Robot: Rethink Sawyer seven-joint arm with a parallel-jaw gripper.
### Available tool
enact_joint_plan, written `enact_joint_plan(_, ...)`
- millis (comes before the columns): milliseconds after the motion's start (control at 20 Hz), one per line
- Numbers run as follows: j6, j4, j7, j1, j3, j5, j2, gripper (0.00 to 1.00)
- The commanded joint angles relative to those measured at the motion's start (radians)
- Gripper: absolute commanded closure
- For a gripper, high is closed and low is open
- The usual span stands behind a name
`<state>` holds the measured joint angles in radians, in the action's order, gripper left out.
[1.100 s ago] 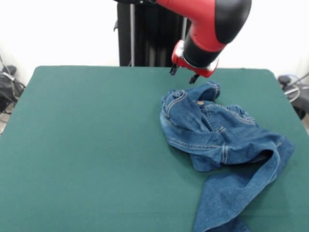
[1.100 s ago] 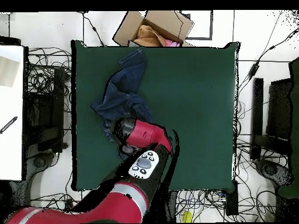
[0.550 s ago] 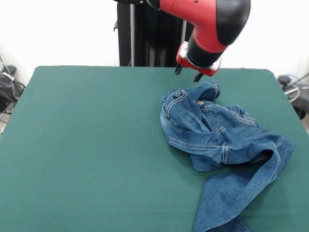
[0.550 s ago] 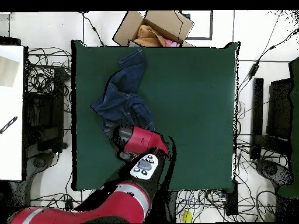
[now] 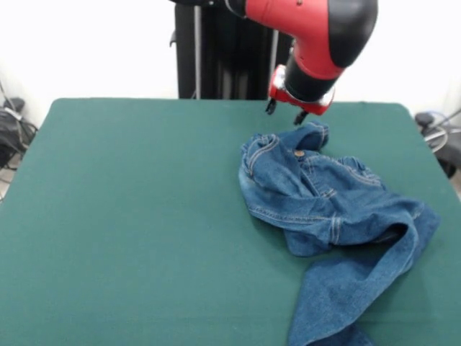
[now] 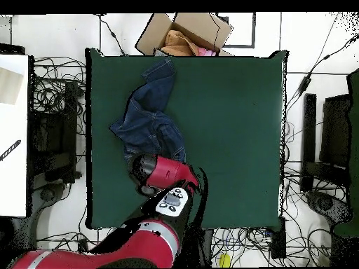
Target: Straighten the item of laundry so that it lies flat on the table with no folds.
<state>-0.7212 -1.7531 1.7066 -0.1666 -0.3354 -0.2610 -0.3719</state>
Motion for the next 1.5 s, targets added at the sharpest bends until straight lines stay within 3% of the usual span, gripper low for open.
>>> enact_joint_plan(50,0.122,-0.058,0.171,0.005,0.125,-0.013,0.029,0.0)
enact_joint_plan(450,0.211,-0.08,0.202,0.017,0.163,-0.042,0.048,0.0)
enact_joint_plan(900,0.494,-0.131,0.277,0.013,0.222,-0.059,0.083,0.0)
enact_joint_plan(1500,0.578,-0.149,0.284,0.026,0.259,-0.087,0.098,0.0)
